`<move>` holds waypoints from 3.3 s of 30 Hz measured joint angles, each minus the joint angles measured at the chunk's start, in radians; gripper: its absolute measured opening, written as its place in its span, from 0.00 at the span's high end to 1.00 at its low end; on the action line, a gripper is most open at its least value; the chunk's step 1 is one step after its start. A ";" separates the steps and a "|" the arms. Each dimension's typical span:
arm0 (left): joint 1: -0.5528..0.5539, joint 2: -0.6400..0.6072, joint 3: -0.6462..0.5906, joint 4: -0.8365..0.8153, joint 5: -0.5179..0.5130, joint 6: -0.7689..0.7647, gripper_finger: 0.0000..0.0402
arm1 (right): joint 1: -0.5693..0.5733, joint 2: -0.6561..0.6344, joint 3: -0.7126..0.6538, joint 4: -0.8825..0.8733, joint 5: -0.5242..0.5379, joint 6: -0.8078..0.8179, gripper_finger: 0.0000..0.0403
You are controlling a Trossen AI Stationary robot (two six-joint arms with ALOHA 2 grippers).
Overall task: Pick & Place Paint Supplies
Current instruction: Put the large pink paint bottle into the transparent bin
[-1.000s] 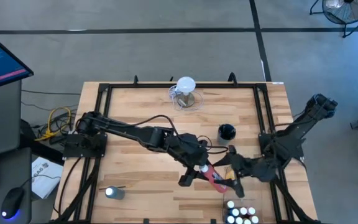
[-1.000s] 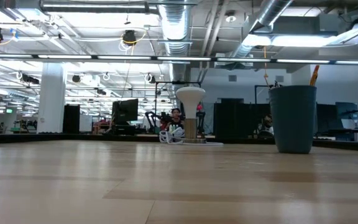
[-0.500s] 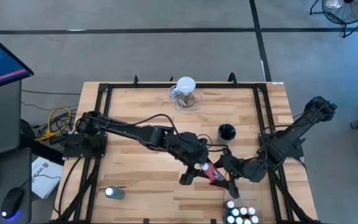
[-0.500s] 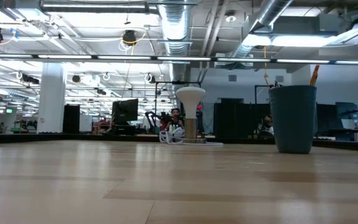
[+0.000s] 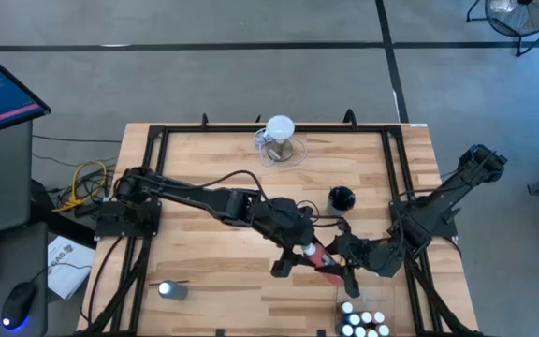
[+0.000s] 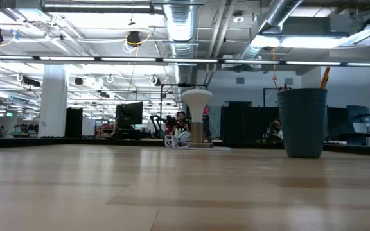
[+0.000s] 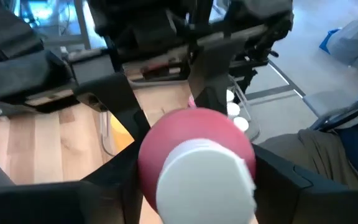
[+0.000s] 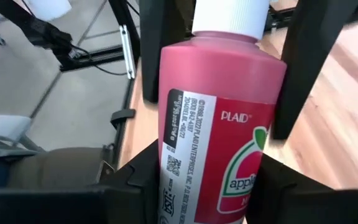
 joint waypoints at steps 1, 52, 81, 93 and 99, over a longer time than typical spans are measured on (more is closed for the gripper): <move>0.000 -0.006 0.000 0.005 0.000 0.002 0.48 | 0.008 0.000 0.000 -0.004 0.014 -0.004 0.63; -0.028 0.177 -0.573 1.511 -0.126 -0.192 0.49 | 0.414 0.213 -0.001 0.189 1.034 0.085 0.63; 0.006 0.177 -0.578 1.459 -0.119 -0.169 0.40 | 0.156 0.213 -0.002 0.557 0.809 -0.424 0.63; 0.004 0.177 -0.578 1.460 -0.116 -0.154 0.50 | 0.119 0.213 -0.002 0.580 0.744 -0.454 0.63; 0.004 0.176 -0.578 1.449 -0.113 -0.153 0.60 | 0.120 0.213 -0.002 0.580 0.746 -0.449 0.63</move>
